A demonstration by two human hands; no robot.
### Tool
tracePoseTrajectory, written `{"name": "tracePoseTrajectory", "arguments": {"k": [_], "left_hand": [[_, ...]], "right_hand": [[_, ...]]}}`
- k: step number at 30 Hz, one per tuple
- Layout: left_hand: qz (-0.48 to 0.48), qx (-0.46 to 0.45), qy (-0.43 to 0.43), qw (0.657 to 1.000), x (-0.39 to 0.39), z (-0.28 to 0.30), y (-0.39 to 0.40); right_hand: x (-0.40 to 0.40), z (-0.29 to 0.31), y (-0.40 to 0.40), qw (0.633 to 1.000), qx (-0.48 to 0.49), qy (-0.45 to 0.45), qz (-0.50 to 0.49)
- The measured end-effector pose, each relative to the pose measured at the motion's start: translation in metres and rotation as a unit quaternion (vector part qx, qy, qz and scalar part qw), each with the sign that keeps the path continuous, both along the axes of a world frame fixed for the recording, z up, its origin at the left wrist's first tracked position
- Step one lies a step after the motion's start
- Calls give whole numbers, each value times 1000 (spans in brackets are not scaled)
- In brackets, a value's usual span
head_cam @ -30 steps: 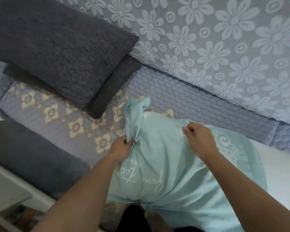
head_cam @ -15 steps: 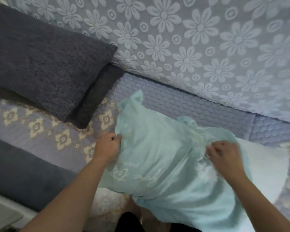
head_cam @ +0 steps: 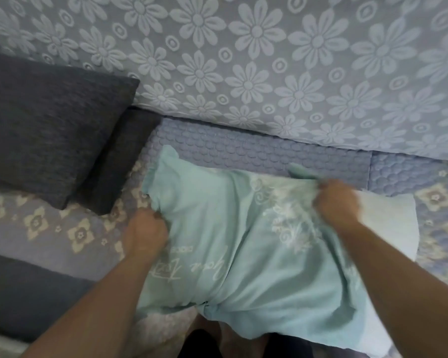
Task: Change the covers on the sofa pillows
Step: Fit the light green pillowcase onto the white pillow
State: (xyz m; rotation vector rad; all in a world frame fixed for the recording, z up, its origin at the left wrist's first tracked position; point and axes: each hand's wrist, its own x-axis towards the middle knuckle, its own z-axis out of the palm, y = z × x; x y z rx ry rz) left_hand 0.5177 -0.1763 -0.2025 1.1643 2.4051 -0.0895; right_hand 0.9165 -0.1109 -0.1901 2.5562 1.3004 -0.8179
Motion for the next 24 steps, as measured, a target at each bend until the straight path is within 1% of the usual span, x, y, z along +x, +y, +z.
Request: {"name": "tracePoseTrajectory", "arguments": {"k": [2, 3, 5, 7, 9, 11, 12, 13, 15, 16, 17, 19, 22, 23, 24], "left_hand": [[-16, 6, 24, 1000, -10, 0, 4], [-37, 15, 28, 999, -11, 0, 6], [-53, 30, 15, 998, -3, -2, 6], [-53, 16, -1, 998, 2, -4, 0], [-53, 15, 11, 998, 4, -5, -6], [-40, 50, 15, 998, 10, 0, -10], [-58, 76, 15, 995, 17, 2, -12], [-101, 97, 21, 990, 27, 3, -14], [-218, 122, 28, 968, 49, 0, -24], [-262, 125, 24, 957, 62, -2, -30], [-284, 114, 18, 952, 75, -3, -36], [-292, 78, -3, 953, 96, -5, -46], [-284, 76, -32, 955, 101, -12, -51], [-266, 90, -38, 959, 93, -13, -53], [-227, 102, -37, 968, 82, -14, -56]], "right_hand": [[58, 4, -6, 988, -3, -69, -136], [76, 3, -11, 982, -11, -87, -167], [71, 1, -18, 981, 4, -82, -174], [46, -4, -24, 983, 36, -25, -180], [27, 1, -30, 982, 55, 7, -182], [26, 10, -39, 979, 65, 20, -194], [32, 17, -45, 976, 60, 18, -206], [39, 25, -52, 973, 47, 7, -225], [53, 37, -75, 964, 7, 9, -266], [53, 42, -88, 958, -14, 36, -284], [48, 45, -104, 945, -22, 94, -314], [22, 47, -139, 912, -23, 218, -347], [-25, 45, -187, 906, -28, 309, -287], [-35, 41, -205, 899, -47, 341, -270], [-42, 36, -221, 888, -77, 372, -258]]}}
